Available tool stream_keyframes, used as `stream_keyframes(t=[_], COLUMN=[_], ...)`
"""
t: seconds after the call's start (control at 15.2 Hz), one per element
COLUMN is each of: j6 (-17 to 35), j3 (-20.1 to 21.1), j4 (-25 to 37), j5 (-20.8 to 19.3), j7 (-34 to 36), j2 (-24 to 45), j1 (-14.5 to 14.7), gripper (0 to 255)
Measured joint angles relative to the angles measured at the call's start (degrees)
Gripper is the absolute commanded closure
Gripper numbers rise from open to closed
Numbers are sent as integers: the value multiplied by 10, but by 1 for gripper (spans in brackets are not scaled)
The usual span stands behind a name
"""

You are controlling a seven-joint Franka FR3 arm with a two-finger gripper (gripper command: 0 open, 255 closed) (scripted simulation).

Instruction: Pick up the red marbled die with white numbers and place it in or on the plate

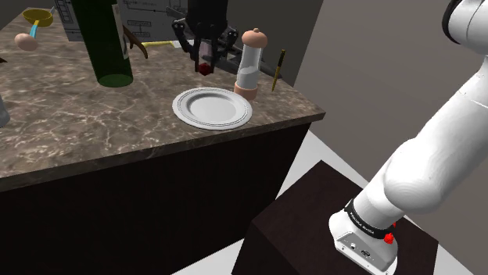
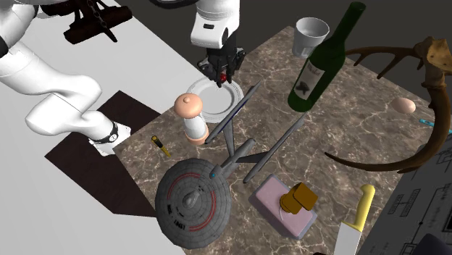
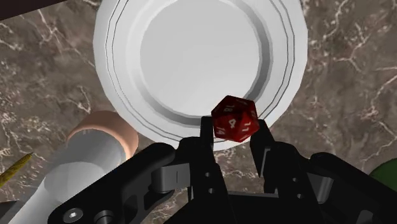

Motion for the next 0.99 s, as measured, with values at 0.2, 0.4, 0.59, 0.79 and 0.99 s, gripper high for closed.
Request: stream_keyframes(t=[0.2,0.4,0.59,0.79,0.99], j6=[20,42,66,89,112], j3=[-11,-13,-13,-13,-12], j4=[-68,-100,-125,-151,-176], j5=[28,34,34,36,37], j7=[-21,-24,-24,-25,-24], j2=[-55,-67,-69,-72,-74], j1=[-8,-7,-7,-7,-6], gripper=[255,255,255,255,255])
